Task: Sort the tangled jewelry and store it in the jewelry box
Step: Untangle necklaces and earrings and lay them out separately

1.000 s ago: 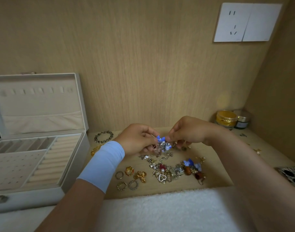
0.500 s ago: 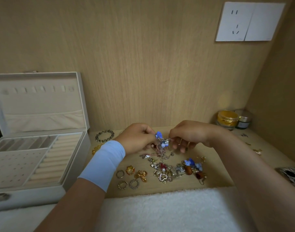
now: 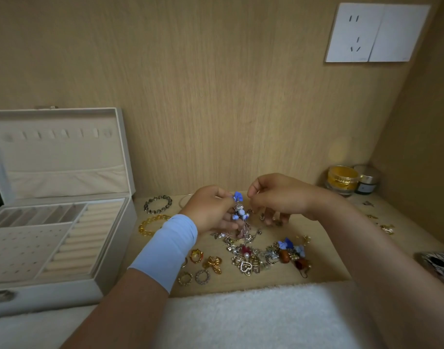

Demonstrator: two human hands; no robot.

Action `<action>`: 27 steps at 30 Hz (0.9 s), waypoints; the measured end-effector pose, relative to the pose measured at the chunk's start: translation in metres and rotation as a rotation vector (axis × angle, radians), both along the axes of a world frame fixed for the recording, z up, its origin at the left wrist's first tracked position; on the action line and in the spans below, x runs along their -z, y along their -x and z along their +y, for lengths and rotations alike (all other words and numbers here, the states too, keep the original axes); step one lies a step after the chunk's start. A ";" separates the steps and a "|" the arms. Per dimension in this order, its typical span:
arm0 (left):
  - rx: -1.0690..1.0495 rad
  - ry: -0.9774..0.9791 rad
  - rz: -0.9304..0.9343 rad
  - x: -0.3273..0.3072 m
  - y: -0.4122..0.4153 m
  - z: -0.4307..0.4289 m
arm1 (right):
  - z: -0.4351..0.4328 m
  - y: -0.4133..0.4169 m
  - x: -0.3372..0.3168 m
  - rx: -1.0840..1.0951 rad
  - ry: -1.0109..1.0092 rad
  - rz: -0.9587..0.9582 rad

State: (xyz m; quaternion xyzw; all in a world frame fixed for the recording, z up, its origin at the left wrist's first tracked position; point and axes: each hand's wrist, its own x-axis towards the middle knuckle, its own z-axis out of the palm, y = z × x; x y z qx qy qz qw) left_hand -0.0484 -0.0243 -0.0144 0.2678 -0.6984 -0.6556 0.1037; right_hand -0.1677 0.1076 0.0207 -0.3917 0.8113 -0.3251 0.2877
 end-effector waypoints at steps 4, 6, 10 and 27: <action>-0.011 -0.103 0.019 -0.001 -0.001 -0.002 | -0.001 -0.005 -0.004 -0.088 -0.078 0.041; 0.001 -0.118 0.007 -0.002 -0.001 -0.002 | -0.003 -0.004 0.000 -0.081 -0.062 0.065; 0.007 -0.138 0.003 -0.003 -0.003 -0.004 | -0.002 0.002 0.004 -0.071 0.011 0.037; 0.136 0.207 0.009 -0.005 -0.007 -0.014 | -0.001 0.001 0.017 -0.215 0.050 -0.251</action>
